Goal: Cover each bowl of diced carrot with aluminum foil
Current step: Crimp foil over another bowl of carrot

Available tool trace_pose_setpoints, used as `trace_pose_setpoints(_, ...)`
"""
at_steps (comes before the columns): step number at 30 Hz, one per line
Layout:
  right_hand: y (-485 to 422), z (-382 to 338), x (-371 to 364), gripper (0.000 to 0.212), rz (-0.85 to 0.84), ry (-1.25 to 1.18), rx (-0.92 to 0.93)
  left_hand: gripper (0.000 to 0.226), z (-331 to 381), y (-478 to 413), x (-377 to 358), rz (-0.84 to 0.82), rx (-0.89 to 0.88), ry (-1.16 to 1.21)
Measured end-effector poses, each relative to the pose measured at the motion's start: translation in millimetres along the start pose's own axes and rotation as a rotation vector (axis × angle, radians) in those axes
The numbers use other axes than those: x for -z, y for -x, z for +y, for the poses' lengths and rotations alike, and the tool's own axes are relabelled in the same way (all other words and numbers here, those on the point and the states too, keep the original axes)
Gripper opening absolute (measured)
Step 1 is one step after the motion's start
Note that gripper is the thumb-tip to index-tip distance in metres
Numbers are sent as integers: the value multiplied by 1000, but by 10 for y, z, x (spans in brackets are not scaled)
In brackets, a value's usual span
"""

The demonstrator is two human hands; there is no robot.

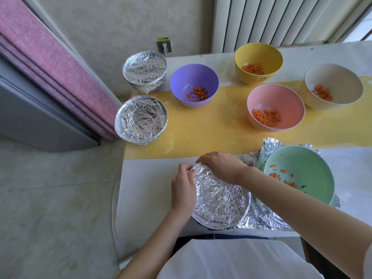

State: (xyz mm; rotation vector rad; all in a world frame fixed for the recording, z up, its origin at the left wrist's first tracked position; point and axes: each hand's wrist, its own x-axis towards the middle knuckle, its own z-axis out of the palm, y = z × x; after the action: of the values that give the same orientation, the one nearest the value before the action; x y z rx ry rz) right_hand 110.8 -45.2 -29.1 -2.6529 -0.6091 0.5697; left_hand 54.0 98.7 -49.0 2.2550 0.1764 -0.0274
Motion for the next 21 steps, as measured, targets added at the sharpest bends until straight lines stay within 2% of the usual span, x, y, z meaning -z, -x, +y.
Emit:
trace_pose_setpoints(4,-15,-29,39,43,-12,64,-10,8,10,4,4,-24,20,0)
trace_pose_setpoints(9,-33,-57,31,39,-45,145,44,11,25,6,14,-29,16,-15)
trace_pose_setpoints(12,-40,-55,14,40,-66,113,13,8,25,14,18,-36,15,-21)
trace_pose_setpoints(21,-20,-52,-35,38,3,135,122,7,-14,17,12,-21,-10,-36)
